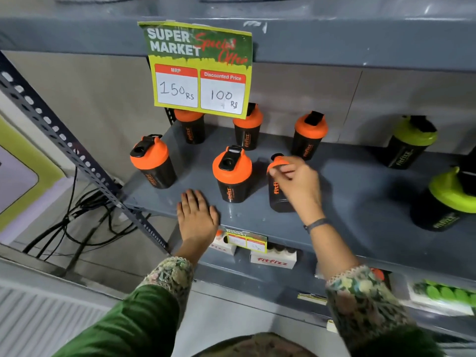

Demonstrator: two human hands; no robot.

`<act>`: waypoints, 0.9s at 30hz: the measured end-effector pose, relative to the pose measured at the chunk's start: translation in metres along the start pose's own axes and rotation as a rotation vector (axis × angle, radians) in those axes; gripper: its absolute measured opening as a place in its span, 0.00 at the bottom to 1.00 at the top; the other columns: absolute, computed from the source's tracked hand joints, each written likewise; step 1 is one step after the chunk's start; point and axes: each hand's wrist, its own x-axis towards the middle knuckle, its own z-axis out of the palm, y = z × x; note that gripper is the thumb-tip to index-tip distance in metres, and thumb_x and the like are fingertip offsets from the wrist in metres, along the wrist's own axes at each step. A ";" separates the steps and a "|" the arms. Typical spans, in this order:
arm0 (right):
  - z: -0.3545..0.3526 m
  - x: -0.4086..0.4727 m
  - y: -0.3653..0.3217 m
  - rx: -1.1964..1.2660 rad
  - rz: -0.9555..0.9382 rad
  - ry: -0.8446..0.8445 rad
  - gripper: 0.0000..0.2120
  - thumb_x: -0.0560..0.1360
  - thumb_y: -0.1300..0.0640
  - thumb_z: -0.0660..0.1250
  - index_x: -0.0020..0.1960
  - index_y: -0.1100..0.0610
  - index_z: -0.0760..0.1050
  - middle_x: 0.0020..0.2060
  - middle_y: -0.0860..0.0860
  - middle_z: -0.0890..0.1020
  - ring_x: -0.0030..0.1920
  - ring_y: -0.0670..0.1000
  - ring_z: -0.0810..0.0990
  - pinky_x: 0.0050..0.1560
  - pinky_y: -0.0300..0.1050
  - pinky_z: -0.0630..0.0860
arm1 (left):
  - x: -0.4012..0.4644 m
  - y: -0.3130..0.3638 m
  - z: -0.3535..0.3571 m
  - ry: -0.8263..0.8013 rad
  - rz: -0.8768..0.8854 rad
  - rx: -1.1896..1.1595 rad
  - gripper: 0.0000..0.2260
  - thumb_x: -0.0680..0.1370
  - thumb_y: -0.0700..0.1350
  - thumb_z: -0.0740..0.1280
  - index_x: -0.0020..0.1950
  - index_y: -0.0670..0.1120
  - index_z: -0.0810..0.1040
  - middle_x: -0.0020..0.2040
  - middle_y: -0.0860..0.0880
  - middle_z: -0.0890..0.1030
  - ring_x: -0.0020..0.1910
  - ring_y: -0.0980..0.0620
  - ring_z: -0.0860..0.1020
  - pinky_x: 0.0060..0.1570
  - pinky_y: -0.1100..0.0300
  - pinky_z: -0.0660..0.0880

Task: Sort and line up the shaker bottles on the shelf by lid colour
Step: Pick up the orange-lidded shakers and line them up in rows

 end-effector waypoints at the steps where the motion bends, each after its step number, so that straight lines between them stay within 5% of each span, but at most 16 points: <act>1: -0.013 -0.003 0.003 -0.140 0.026 0.094 0.23 0.69 0.44 0.70 0.59 0.55 0.74 0.52 0.55 0.83 0.55 0.59 0.80 0.52 0.52 0.78 | 0.000 0.001 -0.001 -0.010 -0.003 0.003 0.37 0.70 0.57 0.36 0.74 0.37 0.53 0.75 0.35 0.55 0.75 0.38 0.52 0.73 0.45 0.47; 4: -0.031 0.007 0.014 -0.200 0.303 -0.145 0.34 0.64 0.31 0.66 0.57 0.56 0.73 0.52 0.57 0.82 0.53 0.60 0.79 0.51 0.52 0.78 | 0.000 0.003 -0.003 -0.047 -0.017 0.011 0.34 0.72 0.55 0.40 0.74 0.38 0.51 0.76 0.36 0.53 0.75 0.39 0.50 0.73 0.46 0.45; 7: -0.031 0.011 0.016 0.157 0.567 -0.430 0.29 0.65 0.35 0.69 0.56 0.54 0.69 0.53 0.53 0.78 0.51 0.55 0.78 0.52 0.50 0.76 | 0.000 0.005 -0.005 -0.069 -0.036 0.015 0.32 0.74 0.53 0.44 0.75 0.38 0.49 0.76 0.36 0.51 0.75 0.39 0.49 0.73 0.46 0.45; 13: -0.034 0.030 0.026 0.460 0.713 -0.560 0.28 0.66 0.46 0.74 0.60 0.56 0.71 0.50 0.52 0.82 0.45 0.51 0.81 0.38 0.45 0.76 | 0.002 0.009 -0.011 -0.144 -0.066 0.051 0.28 0.80 0.51 0.49 0.75 0.39 0.45 0.77 0.38 0.46 0.76 0.41 0.46 0.73 0.48 0.44; 17: -0.056 0.034 0.039 0.600 0.470 -0.445 0.27 0.66 0.54 0.75 0.63 0.55 0.70 0.56 0.53 0.82 0.48 0.50 0.82 0.44 0.47 0.80 | 0.002 0.012 -0.012 -0.175 -0.073 0.063 0.28 0.80 0.51 0.48 0.75 0.39 0.44 0.77 0.38 0.45 0.76 0.41 0.45 0.74 0.49 0.44; 23: -0.084 0.017 0.075 0.527 0.064 -0.189 0.42 0.58 0.61 0.80 0.66 0.56 0.62 0.64 0.53 0.76 0.61 0.50 0.77 0.60 0.49 0.75 | 0.003 0.008 -0.012 -0.201 -0.085 0.051 0.28 0.80 0.52 0.47 0.75 0.41 0.43 0.77 0.40 0.43 0.76 0.43 0.43 0.74 0.49 0.43; 27: -0.082 -0.001 0.106 0.416 -0.005 -0.165 0.42 0.53 0.53 0.81 0.60 0.39 0.62 0.63 0.49 0.75 0.63 0.50 0.75 0.66 0.52 0.72 | 0.004 0.006 -0.010 -0.191 -0.095 0.030 0.27 0.80 0.52 0.48 0.75 0.42 0.44 0.77 0.40 0.44 0.76 0.43 0.43 0.74 0.48 0.43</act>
